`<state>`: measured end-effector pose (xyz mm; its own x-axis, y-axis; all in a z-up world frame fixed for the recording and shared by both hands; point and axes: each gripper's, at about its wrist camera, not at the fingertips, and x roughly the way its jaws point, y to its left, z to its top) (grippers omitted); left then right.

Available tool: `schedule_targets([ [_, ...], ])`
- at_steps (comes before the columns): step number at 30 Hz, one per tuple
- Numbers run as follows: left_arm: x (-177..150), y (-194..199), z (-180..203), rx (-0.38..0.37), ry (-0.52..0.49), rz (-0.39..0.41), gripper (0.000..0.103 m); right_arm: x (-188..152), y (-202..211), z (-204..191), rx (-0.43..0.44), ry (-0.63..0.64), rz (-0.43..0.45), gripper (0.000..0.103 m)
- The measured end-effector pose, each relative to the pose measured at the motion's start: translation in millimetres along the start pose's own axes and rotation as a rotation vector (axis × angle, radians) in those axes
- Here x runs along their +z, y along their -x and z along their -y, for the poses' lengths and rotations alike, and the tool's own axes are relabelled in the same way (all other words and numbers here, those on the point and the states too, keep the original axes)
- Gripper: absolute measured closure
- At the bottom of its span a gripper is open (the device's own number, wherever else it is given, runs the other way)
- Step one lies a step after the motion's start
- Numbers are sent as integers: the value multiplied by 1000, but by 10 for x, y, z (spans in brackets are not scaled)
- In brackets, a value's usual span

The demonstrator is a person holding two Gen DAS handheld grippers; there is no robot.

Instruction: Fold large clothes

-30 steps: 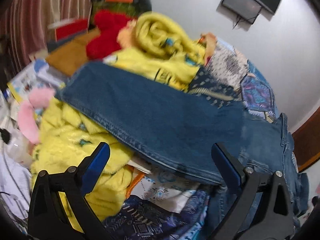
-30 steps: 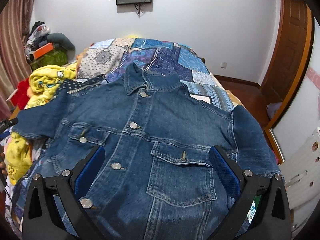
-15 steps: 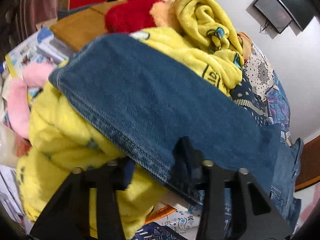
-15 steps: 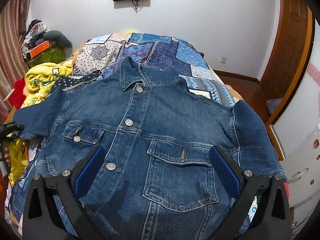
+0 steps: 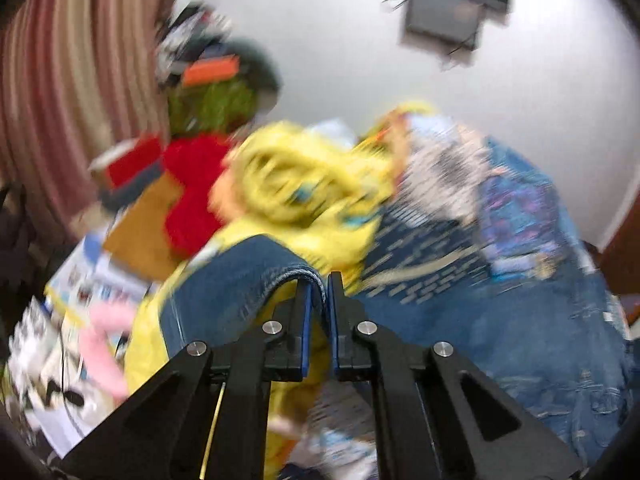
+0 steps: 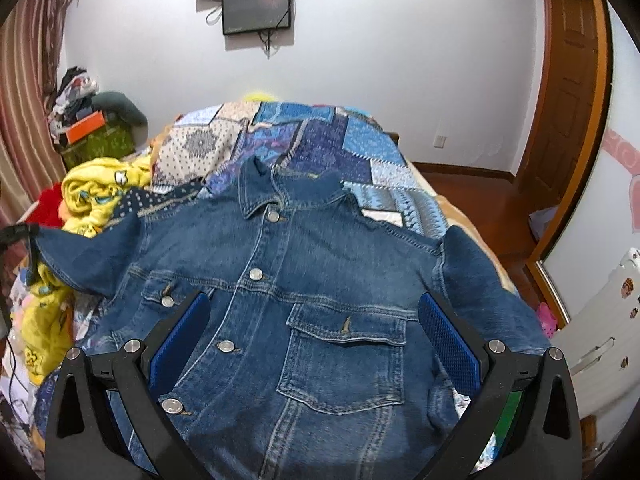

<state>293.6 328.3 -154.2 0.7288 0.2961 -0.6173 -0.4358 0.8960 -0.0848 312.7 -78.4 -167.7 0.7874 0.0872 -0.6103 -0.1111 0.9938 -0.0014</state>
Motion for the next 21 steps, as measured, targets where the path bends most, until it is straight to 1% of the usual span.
schedule_targets([
  [1, 95, 115, 190, -33, -26, 39, 97, -2, 23, 28, 0, -8, 6, 0],
  [3, 192, 220, 474, -84, -57, 77, 97, -8, 55, 108, 9, -36, 12, 0],
  [4, 244, 299, 698, -128, -79, 97, 97, -17, 67, 139, 15, -46, 12, 0],
  [5, 255, 345, 838, -152, -93, 106, 97, -31, 77, 185, 22, -61, 12, 0],
  [7, 252, 451, 1266, -227, -145, 122, 97, -65, 95, 221, 25, -71, 12, 0],
  [9, 181, 481, 1587, -284, -187, 119, 97, -97, 104, 300, 24, -80, 11, 0],
  [11, 13, 464, 1990, -360, -242, 76, 97, -141, 117, 368, 31, -94, 5, 0],
  [14, -376, 362, 2509, -429, -326, -12, 97, -227, 120, 472, 49, -112, -12, 0],
  [15, -491, 337, 2622, -442, -347, -37, 97, -258, 110, 507, 51, -116, -20, 0],
  [17, -769, 248, 2897, -473, -407, -122, 97, -315, 107, 592, 58, -127, -38, 0],
  [19, -1049, 180, 3104, -481, -465, -197, 97, -366, 90, 673, 57, -138, -55, 0],
  [21, -1283, 94, 3261, -496, -508, -290, 97, -418, 81, 769, 54, -157, -67, 0],
])
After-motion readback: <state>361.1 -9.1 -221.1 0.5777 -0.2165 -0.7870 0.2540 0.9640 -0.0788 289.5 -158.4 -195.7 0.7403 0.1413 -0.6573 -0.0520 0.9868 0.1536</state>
